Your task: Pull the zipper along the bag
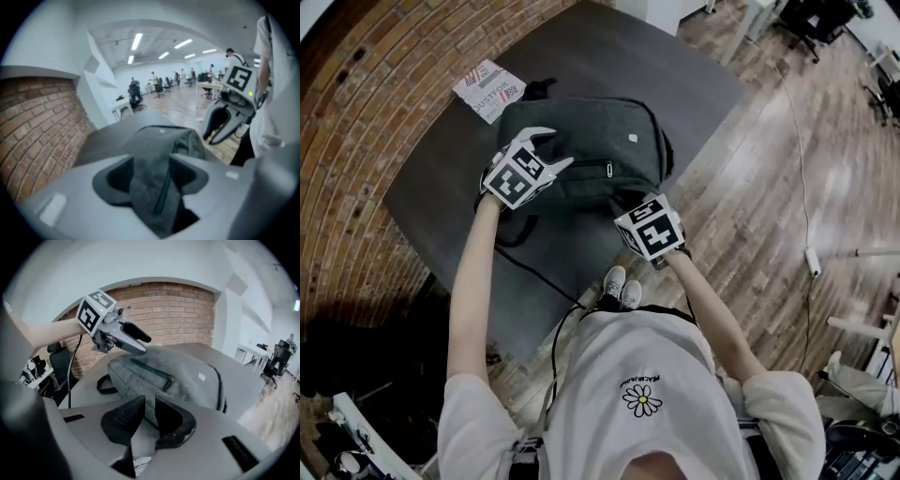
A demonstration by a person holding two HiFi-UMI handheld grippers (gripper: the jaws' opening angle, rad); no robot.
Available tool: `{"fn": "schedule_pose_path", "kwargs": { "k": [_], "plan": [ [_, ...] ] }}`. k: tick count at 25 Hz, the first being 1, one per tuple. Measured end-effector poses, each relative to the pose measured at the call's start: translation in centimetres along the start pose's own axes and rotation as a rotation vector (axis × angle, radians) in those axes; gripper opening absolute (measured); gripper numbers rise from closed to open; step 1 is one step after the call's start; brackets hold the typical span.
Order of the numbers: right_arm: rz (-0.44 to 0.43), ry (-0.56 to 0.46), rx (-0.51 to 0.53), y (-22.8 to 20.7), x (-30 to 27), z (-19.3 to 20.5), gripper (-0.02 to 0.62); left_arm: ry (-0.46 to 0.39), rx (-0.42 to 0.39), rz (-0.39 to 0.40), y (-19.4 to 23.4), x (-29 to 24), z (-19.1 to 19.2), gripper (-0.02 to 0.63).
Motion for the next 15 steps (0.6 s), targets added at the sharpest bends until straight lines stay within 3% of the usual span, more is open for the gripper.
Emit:
{"fn": "schedule_pose_path", "kwargs": {
  "k": [3, 7, 10, 12, 15],
  "plan": [
    [0.06, -0.116, 0.004, -1.3, 3.2, -2.4, 0.048, -0.138, 0.004, -0.113, 0.4, 3.1, -4.0, 0.202],
    [0.138, -0.297, -0.016, -2.5, 7.2, -5.4, 0.01, -0.355, 0.04, -0.299, -0.8, 7.2, -8.5, 0.111],
    [0.18, -0.438, -0.043, -3.0, 10.0, -6.7, 0.002, -0.464, 0.084, -0.455, -2.9, 9.7, -10.3, 0.017],
    [0.2, -0.52, -0.065, -3.1, 12.0, -6.9, 0.0, -0.522, 0.15, -0.527, -4.6, 10.9, -10.9, 0.002],
    [0.25, -0.615, -0.104, -3.2, 14.3, -6.4, 0.0, -0.614, 0.286, -0.564, -7.1, 11.7, -11.0, 0.002]
  ]
}}
Point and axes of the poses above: the fingertips, and each gripper's own axes: x backward along the fingers, y to its left, z out of its underside, the point moved 9 cm from there along x, backward along the fingers, and after that the axes turned 1 degree about -x, right-handed, at the moved point
